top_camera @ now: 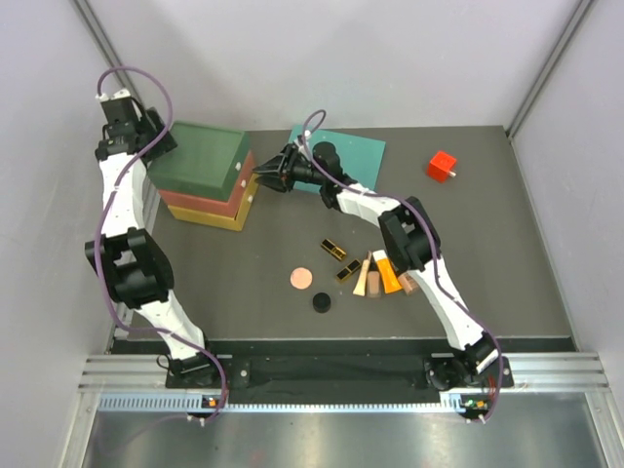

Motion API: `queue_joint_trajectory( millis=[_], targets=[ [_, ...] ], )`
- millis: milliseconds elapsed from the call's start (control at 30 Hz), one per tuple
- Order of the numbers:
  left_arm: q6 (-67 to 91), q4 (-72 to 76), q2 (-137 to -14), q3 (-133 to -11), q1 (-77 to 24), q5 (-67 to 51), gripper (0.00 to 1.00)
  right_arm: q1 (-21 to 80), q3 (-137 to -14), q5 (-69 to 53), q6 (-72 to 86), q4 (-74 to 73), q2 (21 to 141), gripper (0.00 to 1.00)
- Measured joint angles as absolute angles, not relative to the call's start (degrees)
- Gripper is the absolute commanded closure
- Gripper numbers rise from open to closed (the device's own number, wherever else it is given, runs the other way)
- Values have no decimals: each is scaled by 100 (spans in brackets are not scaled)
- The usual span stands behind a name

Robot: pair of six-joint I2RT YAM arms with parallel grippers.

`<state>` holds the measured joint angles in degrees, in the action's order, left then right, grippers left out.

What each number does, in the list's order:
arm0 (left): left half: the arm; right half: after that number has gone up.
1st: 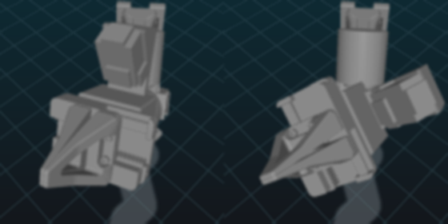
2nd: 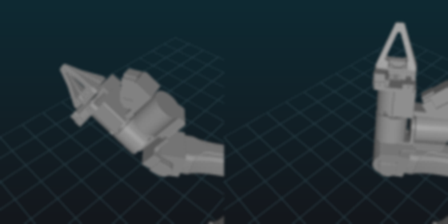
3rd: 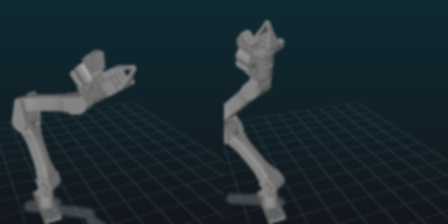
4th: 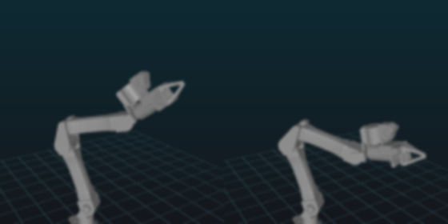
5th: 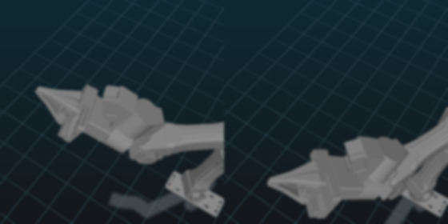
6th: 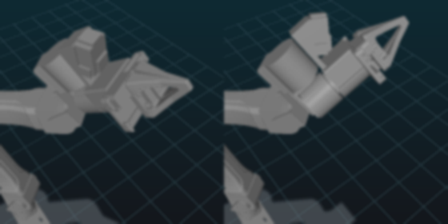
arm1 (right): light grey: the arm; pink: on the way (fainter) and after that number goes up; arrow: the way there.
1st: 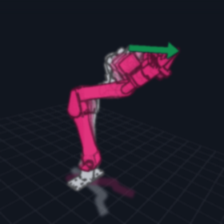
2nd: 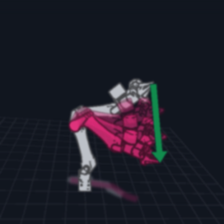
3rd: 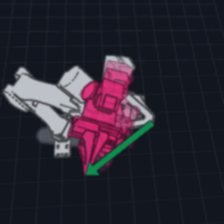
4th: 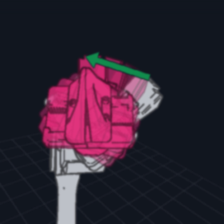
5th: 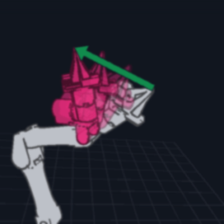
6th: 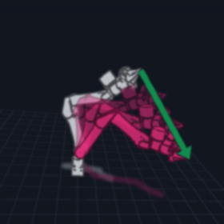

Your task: Organize the makeup

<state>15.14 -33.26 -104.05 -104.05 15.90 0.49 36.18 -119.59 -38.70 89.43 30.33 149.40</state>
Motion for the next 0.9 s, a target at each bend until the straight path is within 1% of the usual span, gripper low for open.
queue_joint_trajectory(
  millis=[167, 367, 633, 900],
  targets=[
    [1472, -3251, -10440, -10385, 1562, -301, 33, 3514, -11955, -3892, 8582, 2891, 14652, 56],
    [1264, -2838, -10405, -10092, 1625, -696, 36, 3415, -11955, -3911, 8305, 2749, 14451, 56],
    [1146, -2453, -10259, -9738, 1651, -1472, 37, 3387, -11922, -3913, 8132, 2506, 14451, 56],
    [1087, -2399, -10237, -9590, 1413, -1848, 39, 3387, -11922, -3913, 8099, 2480, 14451, 56]
  ],
)
